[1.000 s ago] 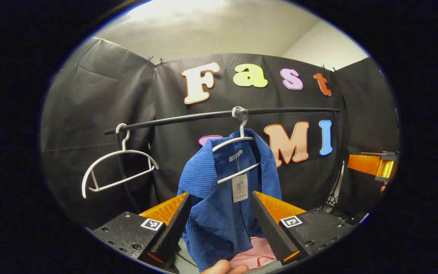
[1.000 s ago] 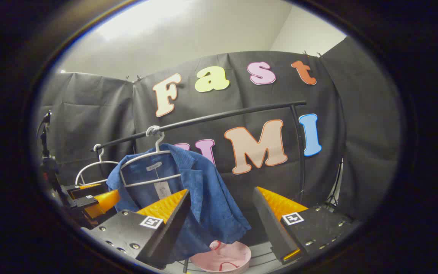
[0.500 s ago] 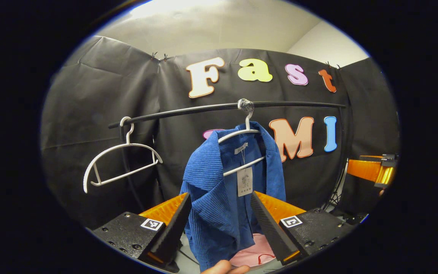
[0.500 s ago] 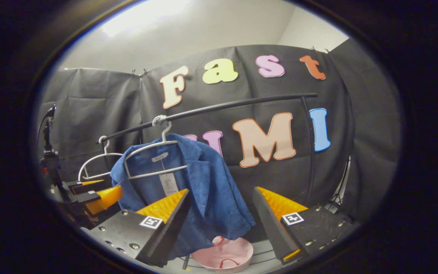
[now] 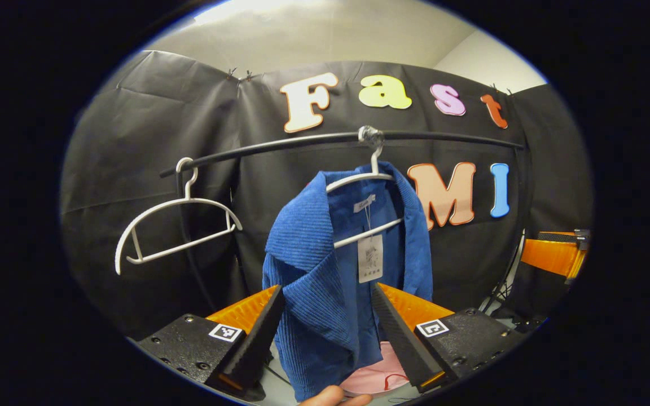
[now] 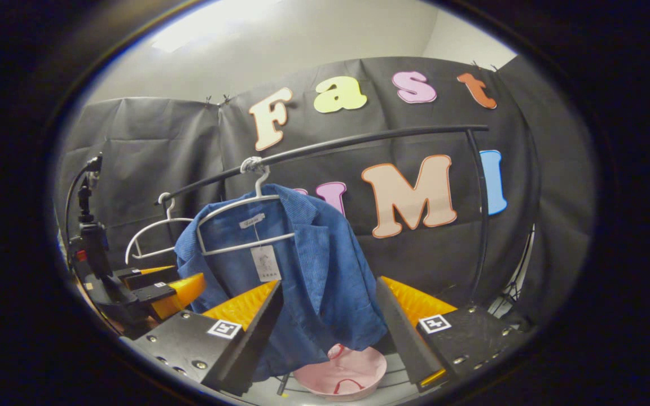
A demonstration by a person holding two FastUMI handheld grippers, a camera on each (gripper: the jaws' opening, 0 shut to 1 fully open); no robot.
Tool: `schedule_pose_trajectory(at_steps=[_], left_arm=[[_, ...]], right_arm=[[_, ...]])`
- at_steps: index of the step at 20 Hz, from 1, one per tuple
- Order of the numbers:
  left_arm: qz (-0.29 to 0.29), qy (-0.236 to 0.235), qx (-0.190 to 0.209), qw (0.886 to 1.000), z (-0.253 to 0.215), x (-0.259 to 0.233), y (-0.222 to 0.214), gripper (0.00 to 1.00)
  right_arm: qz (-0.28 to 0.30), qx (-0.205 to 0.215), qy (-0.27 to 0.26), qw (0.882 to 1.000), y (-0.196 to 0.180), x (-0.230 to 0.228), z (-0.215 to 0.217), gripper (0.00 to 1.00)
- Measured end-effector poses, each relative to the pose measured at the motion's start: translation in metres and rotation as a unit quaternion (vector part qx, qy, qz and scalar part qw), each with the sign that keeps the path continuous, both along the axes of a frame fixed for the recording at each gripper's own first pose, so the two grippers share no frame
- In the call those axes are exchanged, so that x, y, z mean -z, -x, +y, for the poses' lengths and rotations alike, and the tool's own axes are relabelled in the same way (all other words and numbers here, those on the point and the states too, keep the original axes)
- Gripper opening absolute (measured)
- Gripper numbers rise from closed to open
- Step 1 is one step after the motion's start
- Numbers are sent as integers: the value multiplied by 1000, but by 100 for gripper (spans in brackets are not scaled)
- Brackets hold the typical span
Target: Grasp the clothes on the hanger with both hands and then place them into the laundry hamper below.
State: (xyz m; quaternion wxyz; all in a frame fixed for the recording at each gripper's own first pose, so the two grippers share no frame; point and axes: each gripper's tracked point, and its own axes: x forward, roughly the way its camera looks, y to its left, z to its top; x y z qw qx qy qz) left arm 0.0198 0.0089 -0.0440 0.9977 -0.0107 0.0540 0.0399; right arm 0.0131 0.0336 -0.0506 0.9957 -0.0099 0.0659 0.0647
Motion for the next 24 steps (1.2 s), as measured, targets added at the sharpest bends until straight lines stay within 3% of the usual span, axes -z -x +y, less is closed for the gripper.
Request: schedule_pose_trajectory(at_steps=[3,10,11,17,18,20,21,23,24], left_arm=[[11,-1,-13,1000,2,9,-9,97],[24,-13,-62,998,13,26,-46,100],[25,-11,-65,997,13,27,-49,97],[42,-5,-87,995,28,33,-72,91],[43,-1,-95,995,33,32,-76,82],[45,9,-104,993,40,28,-85,87],[45,13,-108,993,43,24,-89,82],[55,14,-116,992,48,24,-95,86],[58,15,-117,991,50,25,-96,82]], right_arm=[[10,-6,2,1000,-4,6,7,92],[36,-24,-1,999,-32,32,28,93],[38,-26,0,999,-39,34,31,100],[43,-50,4,998,-75,45,43,99],[42,-51,2,998,-84,46,44,99],[38,-57,-6,998,-97,46,44,98],[37,-61,-7,997,-104,45,45,98],[35,-67,-5,997,-119,46,47,98],[34,-69,-5,997,-128,48,50,98]])
